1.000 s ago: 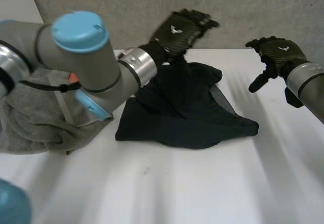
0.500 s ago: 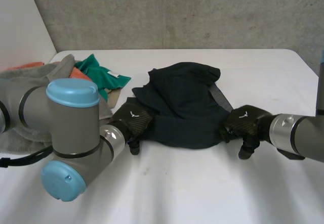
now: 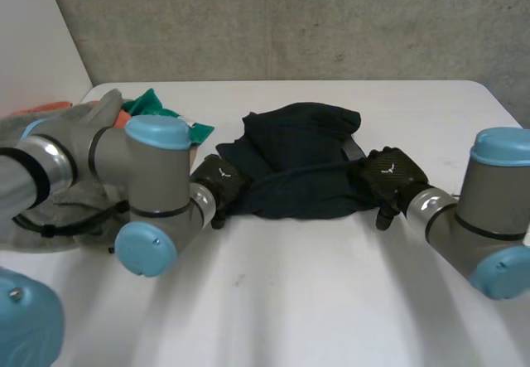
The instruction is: Fold the laundry.
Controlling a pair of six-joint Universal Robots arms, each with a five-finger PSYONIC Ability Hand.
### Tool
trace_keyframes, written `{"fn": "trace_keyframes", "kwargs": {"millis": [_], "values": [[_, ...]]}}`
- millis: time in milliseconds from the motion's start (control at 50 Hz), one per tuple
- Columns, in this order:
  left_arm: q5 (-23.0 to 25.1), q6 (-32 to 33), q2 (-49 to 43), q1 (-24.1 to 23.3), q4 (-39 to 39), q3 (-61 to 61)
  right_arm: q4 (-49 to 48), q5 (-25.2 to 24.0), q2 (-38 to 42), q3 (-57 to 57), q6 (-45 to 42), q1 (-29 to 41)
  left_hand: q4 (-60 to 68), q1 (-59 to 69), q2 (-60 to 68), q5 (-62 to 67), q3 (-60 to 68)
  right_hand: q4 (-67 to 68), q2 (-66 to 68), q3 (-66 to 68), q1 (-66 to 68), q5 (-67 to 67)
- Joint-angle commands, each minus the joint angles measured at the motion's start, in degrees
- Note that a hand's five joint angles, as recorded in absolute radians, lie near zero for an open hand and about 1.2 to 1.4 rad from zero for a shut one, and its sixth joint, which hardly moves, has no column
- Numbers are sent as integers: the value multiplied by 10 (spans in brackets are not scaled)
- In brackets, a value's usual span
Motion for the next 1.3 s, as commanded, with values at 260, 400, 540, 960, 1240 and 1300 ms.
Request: {"fn": "trace_keyframes", "kwargs": {"millis": [260,400,540,960,1240,1300], "values": [[-24,-29,98,-12,-52,85,-23,80,-9,-110,73,19,458,452,461,459,460,577,576,579,579,577],[-5,-69,246,-13,-70,147,194,12,-120,-277,128,-29,458,452,461,459,460,577,576,579,579,577],[5,-87,260,10,-146,221,367,14,-111,-460,142,-55,458,452,461,459,460,577,576,579,579,577],[89,-167,27,58,-34,377,215,110,46,-498,171,9,458,452,461,459,460,577,576,579,579,577],[43,-286,174,61,201,292,48,75,-32,-556,336,-1,458,452,461,459,460,577,576,579,579,577],[46,-283,174,59,182,254,74,52,-22,-556,336,5,458,452,461,459,460,577,576,579,579,577]]}}
